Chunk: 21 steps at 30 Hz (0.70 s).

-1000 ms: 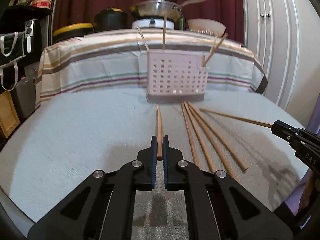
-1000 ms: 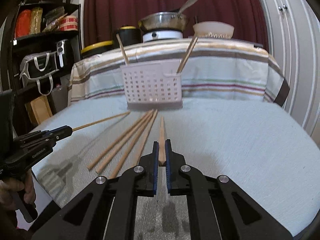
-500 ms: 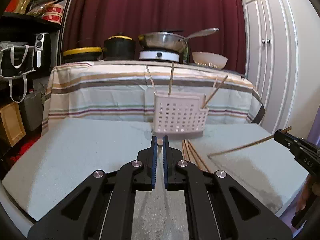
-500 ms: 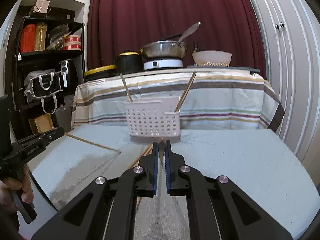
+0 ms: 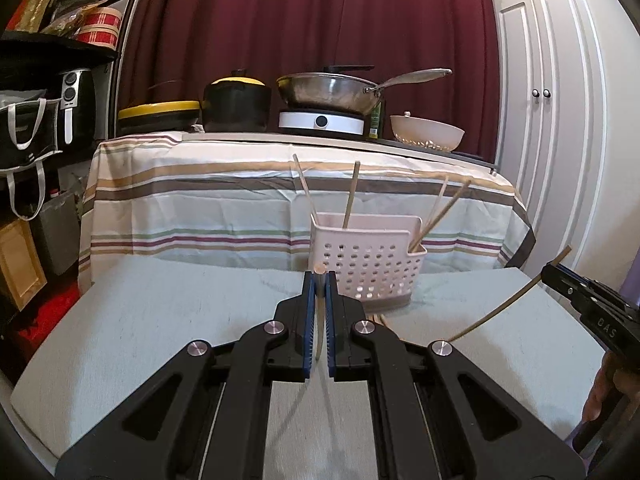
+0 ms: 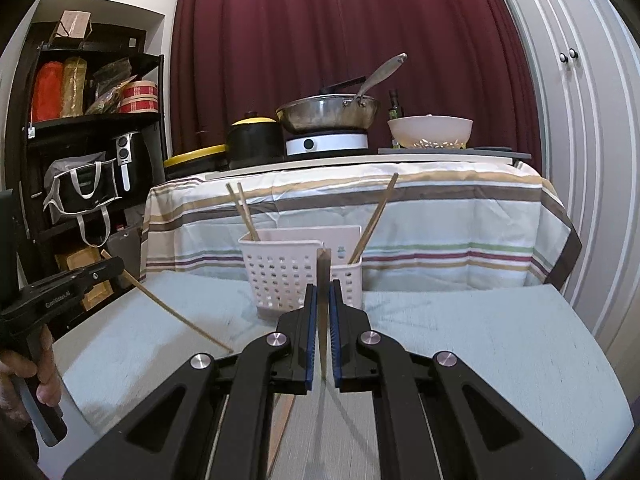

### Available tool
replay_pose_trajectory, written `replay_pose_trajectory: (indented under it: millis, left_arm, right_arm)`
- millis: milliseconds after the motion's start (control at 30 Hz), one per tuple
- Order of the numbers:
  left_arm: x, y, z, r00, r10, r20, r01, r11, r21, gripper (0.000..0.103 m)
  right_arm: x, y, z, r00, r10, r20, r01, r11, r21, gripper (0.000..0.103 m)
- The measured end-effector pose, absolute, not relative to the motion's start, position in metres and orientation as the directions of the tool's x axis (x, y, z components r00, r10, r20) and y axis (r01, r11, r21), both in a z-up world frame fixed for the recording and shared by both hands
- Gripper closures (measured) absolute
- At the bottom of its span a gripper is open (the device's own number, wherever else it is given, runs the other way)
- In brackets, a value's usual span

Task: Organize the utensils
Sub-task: 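Lift both chopsticks upright and carry them over the pink caddy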

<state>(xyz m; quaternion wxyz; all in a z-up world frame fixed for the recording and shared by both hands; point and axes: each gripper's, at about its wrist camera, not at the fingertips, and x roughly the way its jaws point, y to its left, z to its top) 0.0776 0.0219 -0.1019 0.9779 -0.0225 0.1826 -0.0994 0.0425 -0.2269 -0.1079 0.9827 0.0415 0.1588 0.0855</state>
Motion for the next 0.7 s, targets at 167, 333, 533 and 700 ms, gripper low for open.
replay_pose_trajectory:
  millis: [167,333,533,700]
  left_arm:
    - [0.097,0.021,-0.095,0.909,-0.220,-0.354,0.198,0.975,-0.098,0.098]
    - [0.110,0.022,-0.087,0.908,-0.234,-0.347,0.211,0.972,-0.103,0.098]
    - [0.120,0.026,-0.070,0.909,-0.260,-0.326,0.231,0.965,-0.126,0.098]
    - [0.130,0.025,-0.047,0.914,-0.287,-0.288,0.260,0.957,-0.129,0.098]
  right_arm:
    - [0.063,-0.227,-0.102,0.935,0.193,-0.296,-0.164,0.979,0.117,0.096]
    - [0.075,-0.227,-0.096,0.934,0.200,-0.295,-0.169,0.977,0.126,0.096]
    - [0.082,-0.229,-0.085,0.935,0.212,-0.283,-0.178,0.974,0.140,0.096]
    - [0.087,-0.231,-0.067,0.942,0.226,-0.248,-0.195,0.970,0.145,0.096]
